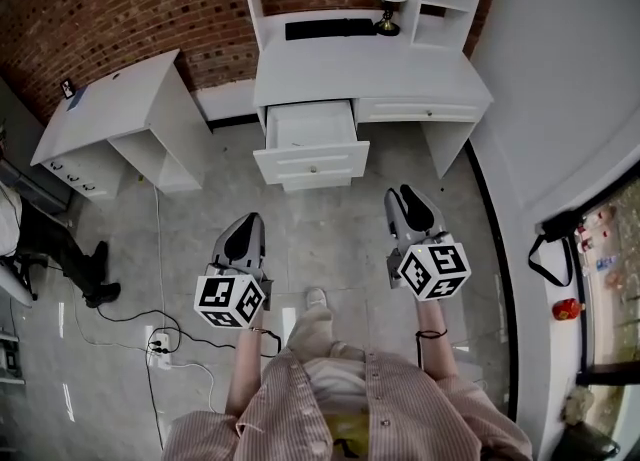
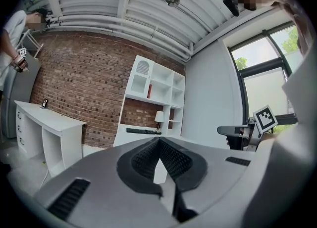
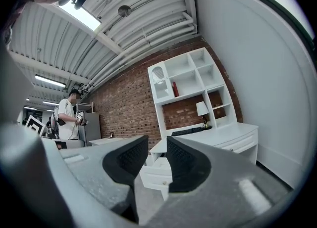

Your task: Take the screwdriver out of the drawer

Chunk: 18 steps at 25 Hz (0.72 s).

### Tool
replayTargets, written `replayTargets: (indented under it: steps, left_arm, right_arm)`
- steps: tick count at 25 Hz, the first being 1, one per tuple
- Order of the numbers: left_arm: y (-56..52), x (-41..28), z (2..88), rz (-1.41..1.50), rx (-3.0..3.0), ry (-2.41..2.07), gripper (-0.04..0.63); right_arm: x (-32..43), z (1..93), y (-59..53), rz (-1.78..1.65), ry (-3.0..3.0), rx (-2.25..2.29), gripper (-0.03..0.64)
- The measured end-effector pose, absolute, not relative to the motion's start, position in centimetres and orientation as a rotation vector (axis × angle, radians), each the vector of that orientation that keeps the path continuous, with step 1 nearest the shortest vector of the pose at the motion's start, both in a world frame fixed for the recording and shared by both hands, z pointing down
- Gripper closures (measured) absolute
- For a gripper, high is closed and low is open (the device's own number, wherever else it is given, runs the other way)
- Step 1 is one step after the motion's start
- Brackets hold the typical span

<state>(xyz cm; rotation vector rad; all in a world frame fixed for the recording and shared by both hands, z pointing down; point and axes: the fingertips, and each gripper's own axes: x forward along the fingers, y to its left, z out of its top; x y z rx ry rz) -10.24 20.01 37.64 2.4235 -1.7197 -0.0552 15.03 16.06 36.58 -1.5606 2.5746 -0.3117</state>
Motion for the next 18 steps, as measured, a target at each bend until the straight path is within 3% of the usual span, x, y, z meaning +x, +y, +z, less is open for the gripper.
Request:
replayTargets:
  steps: [18]
  left_arm:
    - [3.1,-14.4,39.1,-0.021,2.422,-1.618,0.597]
  right_arm:
    - [10.5,38.8,0.6,-0.402,2.602,-1.634,0.491]
